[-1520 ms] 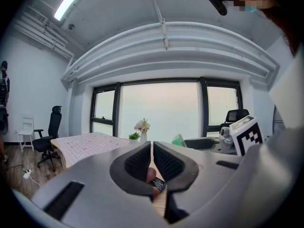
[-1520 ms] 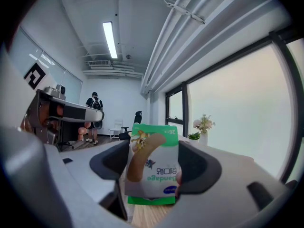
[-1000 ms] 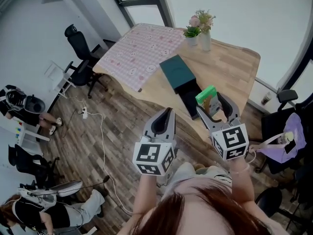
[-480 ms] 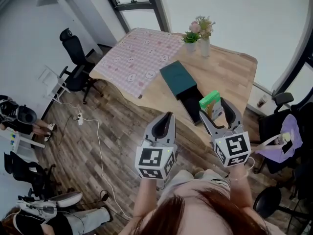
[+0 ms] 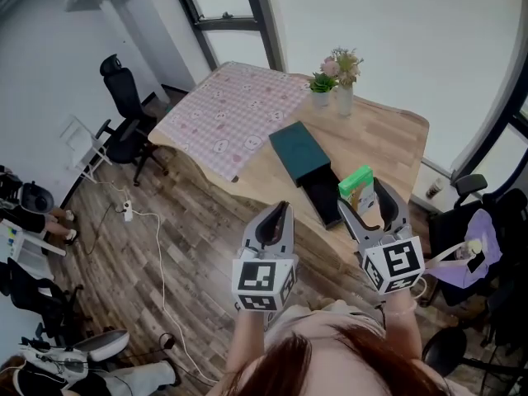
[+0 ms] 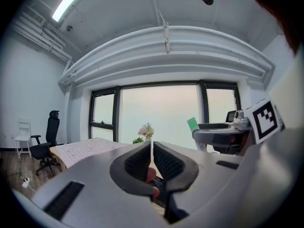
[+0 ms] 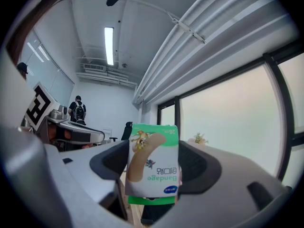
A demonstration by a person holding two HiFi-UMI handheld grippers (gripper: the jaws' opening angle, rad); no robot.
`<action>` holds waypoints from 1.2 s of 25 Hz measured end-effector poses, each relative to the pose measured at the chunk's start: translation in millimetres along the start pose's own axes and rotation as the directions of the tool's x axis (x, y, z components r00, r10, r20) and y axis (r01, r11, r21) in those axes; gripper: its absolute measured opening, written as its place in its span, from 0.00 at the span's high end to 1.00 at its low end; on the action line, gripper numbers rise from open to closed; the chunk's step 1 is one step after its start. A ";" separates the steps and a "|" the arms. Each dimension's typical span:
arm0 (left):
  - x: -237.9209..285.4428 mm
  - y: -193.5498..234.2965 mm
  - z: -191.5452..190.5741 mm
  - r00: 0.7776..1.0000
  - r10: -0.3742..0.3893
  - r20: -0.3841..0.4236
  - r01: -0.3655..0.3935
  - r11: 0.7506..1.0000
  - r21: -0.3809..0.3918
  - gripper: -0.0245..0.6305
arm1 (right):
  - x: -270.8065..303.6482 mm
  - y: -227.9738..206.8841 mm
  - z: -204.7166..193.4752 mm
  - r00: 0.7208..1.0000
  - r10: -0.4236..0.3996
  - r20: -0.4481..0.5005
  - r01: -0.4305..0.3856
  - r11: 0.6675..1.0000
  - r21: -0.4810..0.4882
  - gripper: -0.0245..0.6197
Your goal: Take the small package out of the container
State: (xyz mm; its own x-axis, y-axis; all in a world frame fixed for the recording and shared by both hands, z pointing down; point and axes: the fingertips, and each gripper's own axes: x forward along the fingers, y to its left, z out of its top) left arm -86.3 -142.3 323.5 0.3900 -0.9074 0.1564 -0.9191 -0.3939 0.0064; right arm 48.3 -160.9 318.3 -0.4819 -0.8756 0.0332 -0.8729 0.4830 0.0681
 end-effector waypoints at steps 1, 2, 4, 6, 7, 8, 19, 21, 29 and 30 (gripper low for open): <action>0.6 0.1 1.0 1.000 -0.002 0.002 0.002 1.000 -0.002 0.93 | 0.7 -0.2 1.2 1.000 -0.001 0.000 0.001 1.000 -0.001 0.46; 1.3 0.2 2.3 1.000 -0.005 0.005 0.005 1.000 -0.003 0.93 | 1.6 -0.5 2.2 1.000 -0.001 0.000 0.001 1.000 -0.002 0.46; 3.9 -0.3 4.5 1.000 -0.009 0.009 0.009 1.000 -0.007 0.93 | 3.6 -2.3 3.6 1.000 -0.002 0.001 0.002 1.000 -0.005 0.46; 6.6 -1.0 5.2 1.000 -0.012 0.011 0.012 1.000 -0.011 0.93 | 5.3 -4.5 3.8 1.000 -0.001 0.004 0.001 1.000 -0.011 0.46; 7.2 -1.2 5.1 1.000 -0.013 0.011 0.013 1.000 -0.012 0.93 | 6.0 -4.8 4.0 1.000 0.000 0.005 0.000 1.000 -0.013 0.46; 7.3 -1.1 4.9 1.000 -0.013 0.012 0.013 1.000 -0.013 0.93 | 6.6 -4.7 4.6 1.000 0.001 0.005 -0.001 1.000 -0.016 0.46; 9.5 -9.4 -4.4 0.999 0.053 -0.003 -0.053 0.997 -0.051 0.93 | 0.4 -15.4 2.0 0.999 0.051 0.004 -0.051 0.998 -0.026 0.46; 8.6 -16.0 -6.2 0.998 0.062 -0.008 -0.062 0.997 -0.052 0.93 | -4.1 -19.3 0.2 0.998 0.057 0.001 -0.057 0.998 -0.023 0.46; -1.1 -41.5 -9.3 0.998 0.053 -0.035 -0.055 0.998 -0.040 0.93 | -21.8 -28.2 -6.9 0.998 0.066 -0.005 -0.066 0.998 -0.004 0.46; -1.5 -42.9 -8.4 0.998 0.048 -0.033 -0.049 0.998 -0.038 0.93 | -22.8 -30.1 -6.8 0.998 0.062 -0.006 -0.062 0.998 0.001 0.46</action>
State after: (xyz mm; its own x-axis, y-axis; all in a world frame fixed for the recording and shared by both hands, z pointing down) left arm -47.9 -122.8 331.2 0.3432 -0.9200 0.1892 -0.9387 -0.3427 0.0366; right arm 86.0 -155.6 322.2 -0.5344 -0.8441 0.0436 -0.8416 0.5362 0.0649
